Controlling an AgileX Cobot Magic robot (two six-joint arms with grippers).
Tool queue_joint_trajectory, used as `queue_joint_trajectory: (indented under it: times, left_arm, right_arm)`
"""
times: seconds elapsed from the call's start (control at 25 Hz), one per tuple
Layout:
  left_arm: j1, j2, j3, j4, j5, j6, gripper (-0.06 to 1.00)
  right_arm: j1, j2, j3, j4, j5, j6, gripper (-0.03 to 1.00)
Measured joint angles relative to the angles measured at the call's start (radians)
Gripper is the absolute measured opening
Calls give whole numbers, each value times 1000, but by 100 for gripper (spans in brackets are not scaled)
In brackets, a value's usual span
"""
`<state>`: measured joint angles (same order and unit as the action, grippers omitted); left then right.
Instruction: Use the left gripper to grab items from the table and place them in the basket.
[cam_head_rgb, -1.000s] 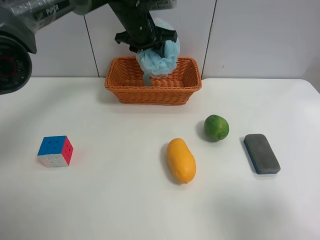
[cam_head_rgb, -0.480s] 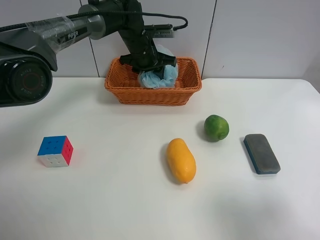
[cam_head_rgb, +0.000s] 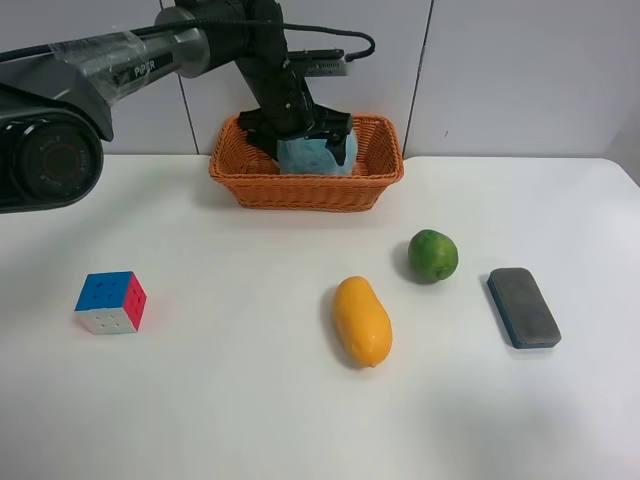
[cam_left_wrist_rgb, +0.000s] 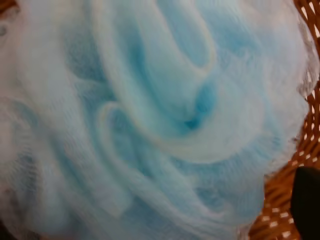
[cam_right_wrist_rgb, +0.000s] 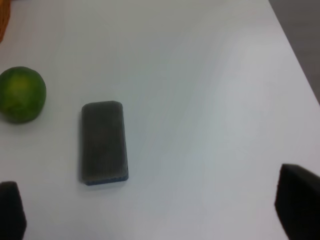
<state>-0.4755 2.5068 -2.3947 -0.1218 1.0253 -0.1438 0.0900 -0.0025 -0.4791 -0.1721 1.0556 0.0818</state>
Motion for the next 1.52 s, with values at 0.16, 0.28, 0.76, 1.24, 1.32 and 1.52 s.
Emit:
queue_joint_trajectory:
  times: [0.16, 0.28, 0.76, 1.24, 1.32, 1.52]
  left_arm:
    - [1, -55, 0, -1, 39, 1, 99]
    - [6, -108, 0, 4, 107, 2, 99]
    - [10, -334, 29, 71, 184, 2, 99]
    - [10, -714, 621, 71, 182, 12, 98]
    - [10, -787, 738, 70, 182, 25, 98]
    - [10, -1010, 998, 58, 168, 47, 97]
  right_arm:
    - [0, 0, 0, 0, 0, 0, 99]
    - [0, 0, 0, 0, 0, 0, 99]
    - [0, 0, 0, 0, 0, 0, 99]
    - [0, 0, 0, 0, 0, 0, 99]
    - [0, 0, 0, 0, 0, 0, 99]
    - [0, 0, 0, 0, 0, 0, 99]
